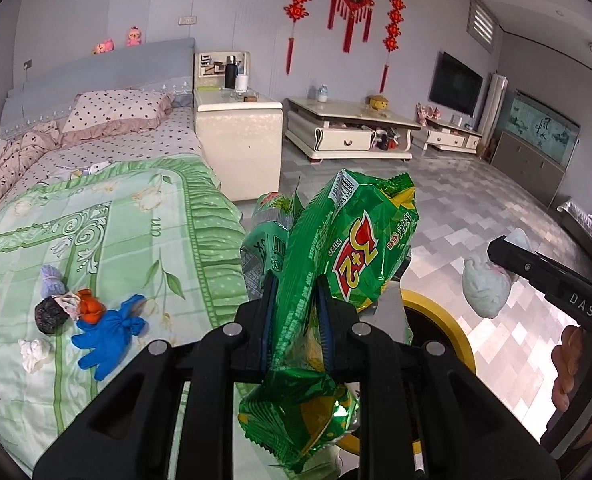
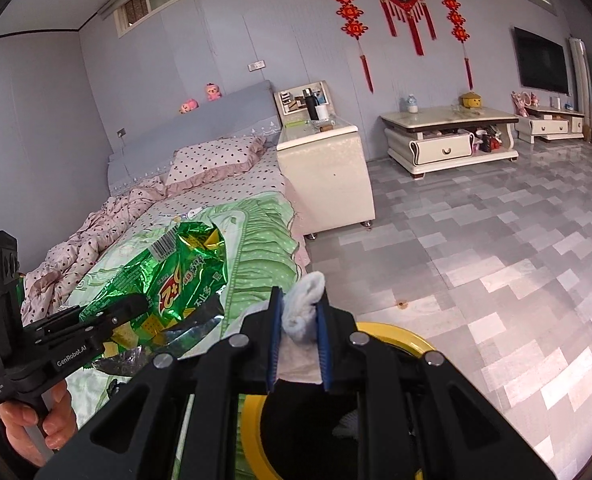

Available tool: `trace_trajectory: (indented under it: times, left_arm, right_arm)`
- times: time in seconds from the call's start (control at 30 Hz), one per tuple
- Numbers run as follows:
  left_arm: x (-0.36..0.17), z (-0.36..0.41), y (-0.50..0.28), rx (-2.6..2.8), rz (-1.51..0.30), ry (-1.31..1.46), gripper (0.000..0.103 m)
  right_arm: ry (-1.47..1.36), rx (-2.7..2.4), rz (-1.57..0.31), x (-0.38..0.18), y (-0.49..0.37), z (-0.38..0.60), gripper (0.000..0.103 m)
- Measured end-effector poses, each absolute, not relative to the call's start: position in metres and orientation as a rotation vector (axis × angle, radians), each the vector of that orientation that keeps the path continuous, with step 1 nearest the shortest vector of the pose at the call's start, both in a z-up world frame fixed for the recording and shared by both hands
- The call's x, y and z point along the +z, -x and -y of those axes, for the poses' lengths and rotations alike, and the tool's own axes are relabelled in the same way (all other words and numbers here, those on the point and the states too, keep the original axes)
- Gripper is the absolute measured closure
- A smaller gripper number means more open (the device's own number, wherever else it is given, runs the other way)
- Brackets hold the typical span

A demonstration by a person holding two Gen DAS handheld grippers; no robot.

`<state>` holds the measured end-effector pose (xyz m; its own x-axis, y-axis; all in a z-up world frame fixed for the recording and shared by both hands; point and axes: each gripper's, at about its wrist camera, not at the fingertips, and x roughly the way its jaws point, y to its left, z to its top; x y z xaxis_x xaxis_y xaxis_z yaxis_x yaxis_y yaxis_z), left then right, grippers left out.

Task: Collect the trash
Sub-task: 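Carry the chip bag and tissue to the yellow bin and release both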

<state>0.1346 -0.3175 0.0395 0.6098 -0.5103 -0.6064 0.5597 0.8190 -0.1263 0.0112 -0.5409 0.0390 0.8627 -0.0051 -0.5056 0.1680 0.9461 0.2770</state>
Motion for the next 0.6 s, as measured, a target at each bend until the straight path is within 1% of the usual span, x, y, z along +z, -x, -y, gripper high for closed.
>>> trace_trajectory:
  times: [0.17,0.37,0.6]
  left_arm:
    - [-0.002,0.355,-0.147,-0.643,-0.748,-0.109,0.084]
    - [-0.047,0.379,-0.157,-0.668,-0.828,-0.109,0.083]
    - [-0.070,0.395,-0.155,-0.700,-0.847,-0.128,0.081]
  right_arm:
    - [-0.357,-0.125,-0.574,0.005,-0.018,0.564,0.088]
    - [-0.400,-0.156,-0.629,-0.030,-0.026,0.583,0.088]
    - [-0.419,-0.182,-0.648,-0.047,-0.025,0.595,0.087]
